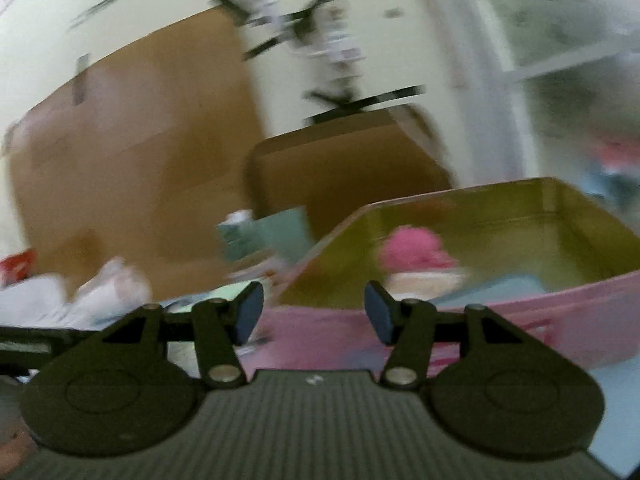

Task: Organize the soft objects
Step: 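Drop the cotton swab bag into the pink tin with the left gripper, then grasp the green-patterned tissue pack with the left gripper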

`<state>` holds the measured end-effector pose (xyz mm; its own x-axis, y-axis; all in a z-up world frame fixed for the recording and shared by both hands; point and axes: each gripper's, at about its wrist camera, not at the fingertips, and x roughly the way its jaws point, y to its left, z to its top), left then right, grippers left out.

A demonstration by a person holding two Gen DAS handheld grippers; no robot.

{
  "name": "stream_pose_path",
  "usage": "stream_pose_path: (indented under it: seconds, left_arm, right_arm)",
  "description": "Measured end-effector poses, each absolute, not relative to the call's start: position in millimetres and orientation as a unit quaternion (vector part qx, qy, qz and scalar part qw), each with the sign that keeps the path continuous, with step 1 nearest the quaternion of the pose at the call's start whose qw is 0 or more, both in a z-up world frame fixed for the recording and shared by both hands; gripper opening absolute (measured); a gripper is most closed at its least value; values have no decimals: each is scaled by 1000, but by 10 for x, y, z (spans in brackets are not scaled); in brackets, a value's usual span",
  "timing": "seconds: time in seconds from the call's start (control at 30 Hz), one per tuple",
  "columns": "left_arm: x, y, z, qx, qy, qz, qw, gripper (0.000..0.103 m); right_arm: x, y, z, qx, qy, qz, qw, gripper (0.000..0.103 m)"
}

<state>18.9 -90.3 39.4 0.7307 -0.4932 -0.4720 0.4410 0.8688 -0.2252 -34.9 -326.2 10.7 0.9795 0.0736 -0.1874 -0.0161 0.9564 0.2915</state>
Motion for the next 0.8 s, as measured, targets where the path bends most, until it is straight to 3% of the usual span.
stream_pose_path:
  seconds: [0.2,0.47,0.53,0.6,0.63,0.67,0.8]
  left_arm:
    - [300,-186,138,-88,281,-157,943,89]
    - [454,273,35,-200,288,-133,927,92]
    - [458,306,24,-210,285,-133,926,94]
    - [456,314,14,-214,284,-134,925,95]
    - [449,301,10,-213,285,-134,925,95]
    - [448,294,8,-212,285,-135,925,95]
    - [431,256,16,-204,282,-140,927,95]
  right_arm:
    - [-12,-2692,87,102,168,116,973,62]
    - [587,-2260,-50,85,257,141,952,92]
    - [683,-2170,-67,83,269,143,949,95]
    - [723,-2084,-107,70,282,142,946,88]
    - [746,-2054,-115,63,290,142,944,77]
    - [742,-2036,-107,57,287,139,946,73]
    - [622,-2127,-95,87,291,142,942,71]
